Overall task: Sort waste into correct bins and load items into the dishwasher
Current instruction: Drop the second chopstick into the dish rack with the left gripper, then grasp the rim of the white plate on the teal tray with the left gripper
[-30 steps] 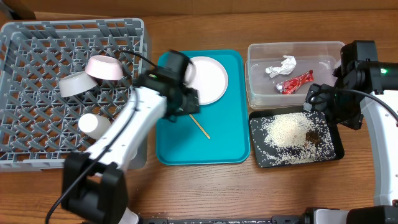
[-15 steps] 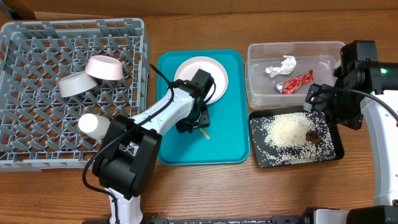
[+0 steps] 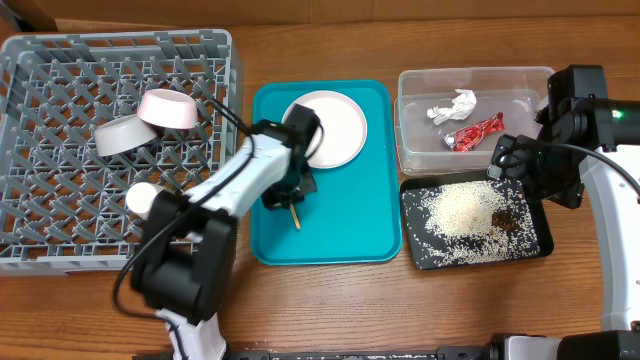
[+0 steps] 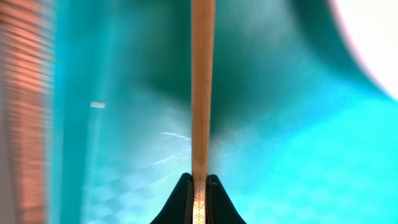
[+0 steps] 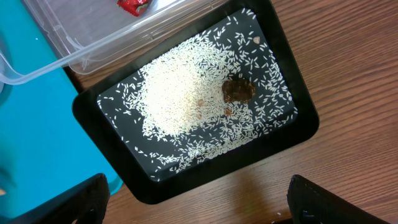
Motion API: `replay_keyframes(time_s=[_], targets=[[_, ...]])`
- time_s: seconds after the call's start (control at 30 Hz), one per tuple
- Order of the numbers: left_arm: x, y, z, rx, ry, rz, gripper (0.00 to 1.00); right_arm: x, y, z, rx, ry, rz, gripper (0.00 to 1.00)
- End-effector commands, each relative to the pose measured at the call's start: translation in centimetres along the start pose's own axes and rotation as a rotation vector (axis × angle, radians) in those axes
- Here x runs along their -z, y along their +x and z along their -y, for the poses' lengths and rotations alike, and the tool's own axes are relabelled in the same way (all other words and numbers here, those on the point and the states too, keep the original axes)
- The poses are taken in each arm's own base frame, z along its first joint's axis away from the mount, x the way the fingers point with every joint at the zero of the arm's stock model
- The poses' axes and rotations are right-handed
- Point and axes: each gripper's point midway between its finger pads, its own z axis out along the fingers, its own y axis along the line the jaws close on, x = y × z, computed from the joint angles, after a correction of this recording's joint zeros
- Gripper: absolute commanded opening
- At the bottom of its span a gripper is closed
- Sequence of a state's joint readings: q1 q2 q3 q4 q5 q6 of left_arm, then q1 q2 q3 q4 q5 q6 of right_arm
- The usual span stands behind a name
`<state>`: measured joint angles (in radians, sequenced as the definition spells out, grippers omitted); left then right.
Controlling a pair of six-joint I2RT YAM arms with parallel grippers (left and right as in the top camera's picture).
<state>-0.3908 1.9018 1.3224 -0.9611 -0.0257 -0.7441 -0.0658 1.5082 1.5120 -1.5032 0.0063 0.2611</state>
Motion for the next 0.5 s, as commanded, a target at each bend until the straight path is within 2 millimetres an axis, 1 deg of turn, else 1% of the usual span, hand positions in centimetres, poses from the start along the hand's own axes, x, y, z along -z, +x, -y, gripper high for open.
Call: replay_keyframes(time_s=[0.0, 0.07, 0.1, 0.17, 0.23, 0.3, 0.37, 0.47], targets=[[6.5, -3.0, -0.5, -0.045, 0.089, 0.173, 0.04, 0.7, -0.5, -0.1, -0.003, -0.010, 0.030, 0.93], [9.3, -4.1, -1.0, -0.098, 0.123, 0.240, 0.04, 0.7, -0.5, -0.1, -0.003, -0.010, 0.030, 0.93], [10.4, -4.5, -1.4, -0.116, 0.132, 0.266, 0.04, 0.7, -0.5, -0.1, -0.003, -0.010, 0.030, 0.93], [12.3, -5.5, -2.5, -0.145, 0.143, 0.316, 0.04, 0.7, -0.5, -0.1, -0.003, -0.010, 0.030, 0.93], [13.4, -6.4, -4.0, -0.190, 0.133, 0.353, 0.04, 0.7, -0.5, -0.1, -0.004, -0.010, 0.030, 0.93], [13.5, -7.0, -5.4, -0.241, 0.107, 0.359, 0.04, 0.7, -0.5, -0.1, -0.003, -0.011, 0.030, 0.93], [13.0, -7.4, -7.0, -0.272, 0.076, 0.342, 0.04, 0.7, -0.5, -0.1, -0.003, -0.010, 0.029, 0.93], [12.0, -8.3, -9.2, -0.272, 0.042, 0.312, 0.04, 0.7, -0.4, -0.1, -0.003, -0.010, 0.027, 0.93]])
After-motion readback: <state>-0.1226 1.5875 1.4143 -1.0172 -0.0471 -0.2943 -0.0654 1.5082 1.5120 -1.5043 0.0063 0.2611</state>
